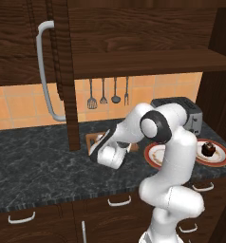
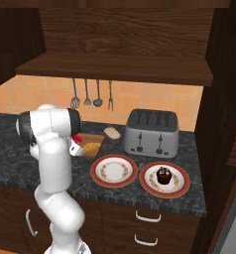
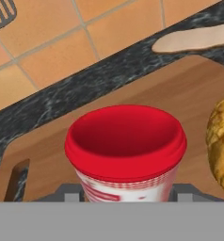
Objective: From the different types of pastries on the counter, select a croissant and place it on the cutting board. Then retrieve a jar of jam from the cabinet and place it alongside the croissant on the cutting board.
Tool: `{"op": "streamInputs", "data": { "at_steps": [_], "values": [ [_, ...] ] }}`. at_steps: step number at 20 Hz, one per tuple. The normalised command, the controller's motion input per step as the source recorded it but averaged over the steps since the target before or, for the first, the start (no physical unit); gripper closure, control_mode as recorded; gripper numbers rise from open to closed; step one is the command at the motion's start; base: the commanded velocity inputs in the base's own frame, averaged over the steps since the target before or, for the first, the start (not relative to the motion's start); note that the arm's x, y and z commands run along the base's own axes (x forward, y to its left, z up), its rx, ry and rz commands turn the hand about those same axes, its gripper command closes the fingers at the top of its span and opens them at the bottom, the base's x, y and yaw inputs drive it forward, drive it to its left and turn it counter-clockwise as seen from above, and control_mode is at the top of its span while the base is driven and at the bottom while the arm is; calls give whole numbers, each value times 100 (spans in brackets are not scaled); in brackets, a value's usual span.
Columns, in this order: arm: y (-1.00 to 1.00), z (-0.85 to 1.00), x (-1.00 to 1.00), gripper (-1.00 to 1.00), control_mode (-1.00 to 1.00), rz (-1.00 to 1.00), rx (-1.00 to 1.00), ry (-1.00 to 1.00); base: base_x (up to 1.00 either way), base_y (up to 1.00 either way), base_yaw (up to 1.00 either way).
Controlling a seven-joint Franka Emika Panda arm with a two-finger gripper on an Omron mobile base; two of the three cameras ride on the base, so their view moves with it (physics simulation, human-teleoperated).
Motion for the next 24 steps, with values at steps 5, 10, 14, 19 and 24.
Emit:
{"op": "streamInputs", "data": {
  "at_steps": [5, 10, 14, 19, 24],
  "values": [
    [0, -66, -28, 100, -100, 0, 0, -25, 0, 0, 0],
    [0, -76, -19, 100, -100, 0, 0, -20, 0, 0, 0],
    [0, -83, -13, 100, -100, 0, 0, -18, 0, 0, 0],
    [0, -87, -20, 100, -100, 0, 0, -13, 0, 0, 0],
    [0, -85, -16, -100, -100, 0, 0, -11, 0, 0, 0]
  ]
}}
